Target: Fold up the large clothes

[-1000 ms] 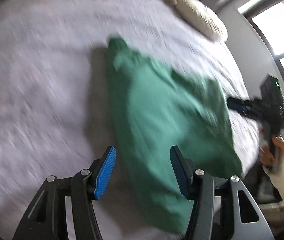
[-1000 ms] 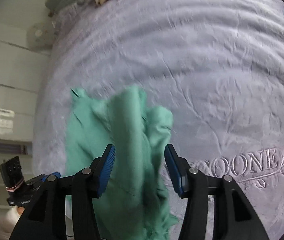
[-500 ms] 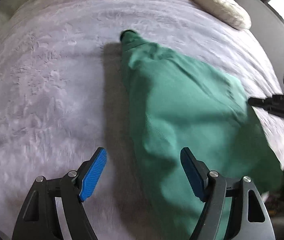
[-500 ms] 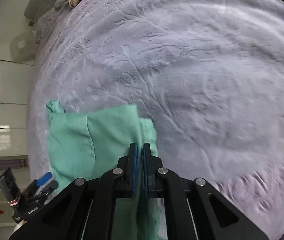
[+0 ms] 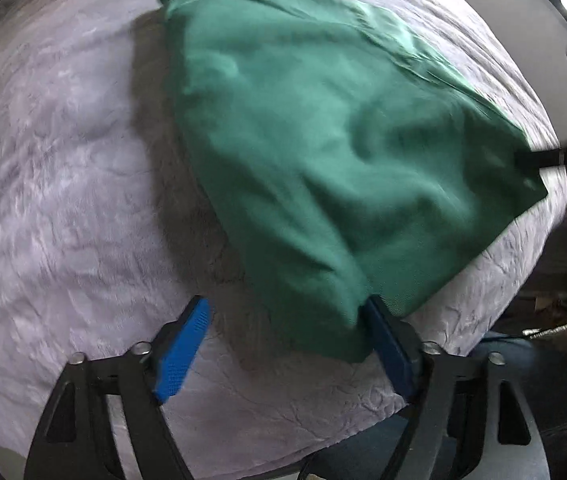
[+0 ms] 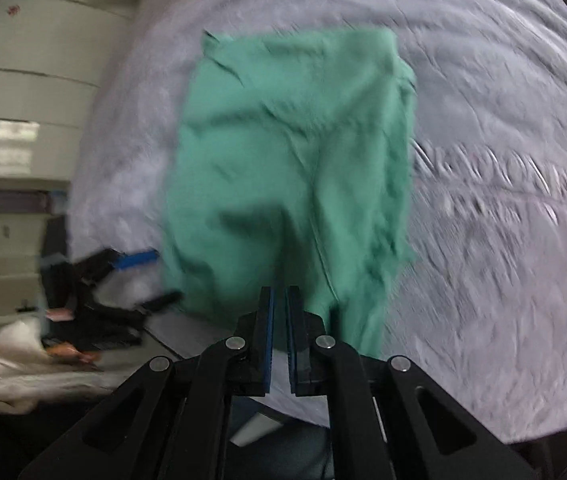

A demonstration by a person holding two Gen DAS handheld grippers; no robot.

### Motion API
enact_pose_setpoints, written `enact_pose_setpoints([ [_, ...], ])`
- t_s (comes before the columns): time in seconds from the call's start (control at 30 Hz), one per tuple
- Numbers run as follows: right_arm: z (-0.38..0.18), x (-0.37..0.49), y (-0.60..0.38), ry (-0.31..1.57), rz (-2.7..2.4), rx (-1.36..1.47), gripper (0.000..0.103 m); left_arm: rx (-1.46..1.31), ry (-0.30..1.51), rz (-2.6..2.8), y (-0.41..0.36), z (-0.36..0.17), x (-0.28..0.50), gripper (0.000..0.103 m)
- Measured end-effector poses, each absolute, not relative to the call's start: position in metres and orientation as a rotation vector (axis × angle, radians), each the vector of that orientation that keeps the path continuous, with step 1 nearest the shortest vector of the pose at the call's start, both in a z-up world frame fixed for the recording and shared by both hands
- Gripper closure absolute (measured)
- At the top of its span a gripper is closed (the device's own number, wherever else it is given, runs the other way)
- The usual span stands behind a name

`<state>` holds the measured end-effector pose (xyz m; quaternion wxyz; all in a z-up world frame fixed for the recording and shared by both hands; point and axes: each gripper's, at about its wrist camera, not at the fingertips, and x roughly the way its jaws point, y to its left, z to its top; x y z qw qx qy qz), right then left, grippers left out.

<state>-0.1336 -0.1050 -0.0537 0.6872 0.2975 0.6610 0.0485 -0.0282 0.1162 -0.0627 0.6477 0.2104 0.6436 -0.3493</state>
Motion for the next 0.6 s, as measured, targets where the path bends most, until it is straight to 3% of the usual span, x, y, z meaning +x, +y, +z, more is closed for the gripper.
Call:
enact_pose_setpoints([
  [0.27, -0.108, -0.164, -0.123, 1.563, 0.0, 0.777, 0.101, 0.443, 1.487, -0.778, 0.115, -0.067, -0.024, 0.017],
  [0.6, -0.112, -0.143, -0.1, 1.592, -0.017, 0.747, 0.101, 0.44, 1.482, -0.741, 0.123, -0.054, -0.025, 0.017],
])
